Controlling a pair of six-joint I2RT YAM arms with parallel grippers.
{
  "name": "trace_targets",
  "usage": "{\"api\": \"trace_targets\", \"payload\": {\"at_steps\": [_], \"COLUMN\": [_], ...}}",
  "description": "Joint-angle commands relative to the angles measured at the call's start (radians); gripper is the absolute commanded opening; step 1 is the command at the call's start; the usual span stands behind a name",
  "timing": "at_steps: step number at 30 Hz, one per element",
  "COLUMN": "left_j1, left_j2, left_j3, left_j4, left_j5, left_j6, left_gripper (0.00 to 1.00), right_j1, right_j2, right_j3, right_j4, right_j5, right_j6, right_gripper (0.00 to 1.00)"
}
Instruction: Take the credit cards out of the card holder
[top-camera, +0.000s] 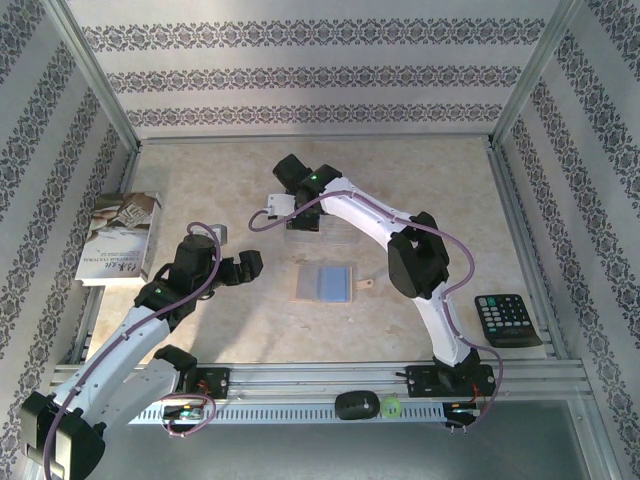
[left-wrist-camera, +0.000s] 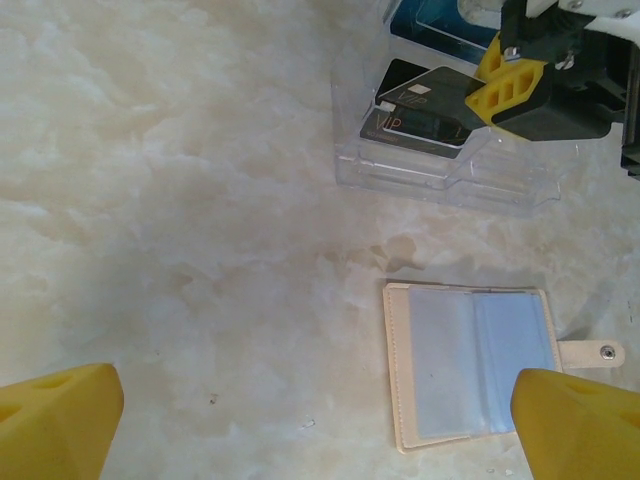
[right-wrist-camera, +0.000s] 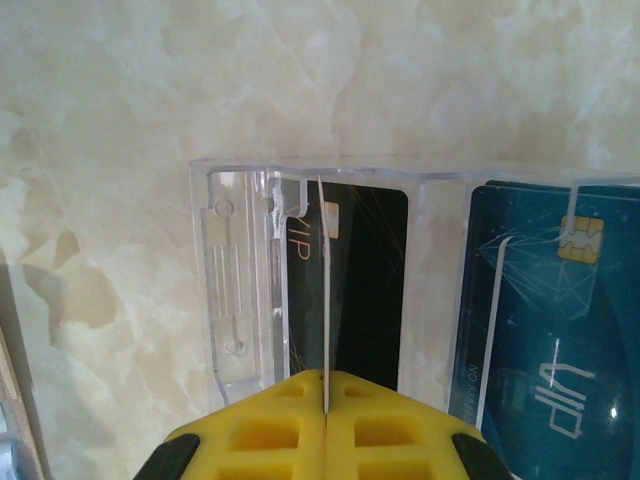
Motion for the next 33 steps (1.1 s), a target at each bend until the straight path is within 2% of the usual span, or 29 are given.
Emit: {"api": "trace_targets", "payload": {"at_steps": [1, 33], "left_j1": [0.019, 0.036], "left_j2": [0.0, -0.002], "left_j3": [-0.014, -0.036], "left_j4": [-0.006, 0.013], "left_j5": [0.009, 0.034], "left_j6": [-0.003, -0.018], "left_gripper": [0.99, 0.99], "right_j1": [-0.007, -0.024], "right_j2": [0.027, 0.039], "right_j3": [0.028, 0.033], "right_j4": [-0.026, -0.041], "right_j5": [-0.017, -0.002], "right_j6": [-0.012, 0.024], "right_gripper": [0.0, 0.01]}}
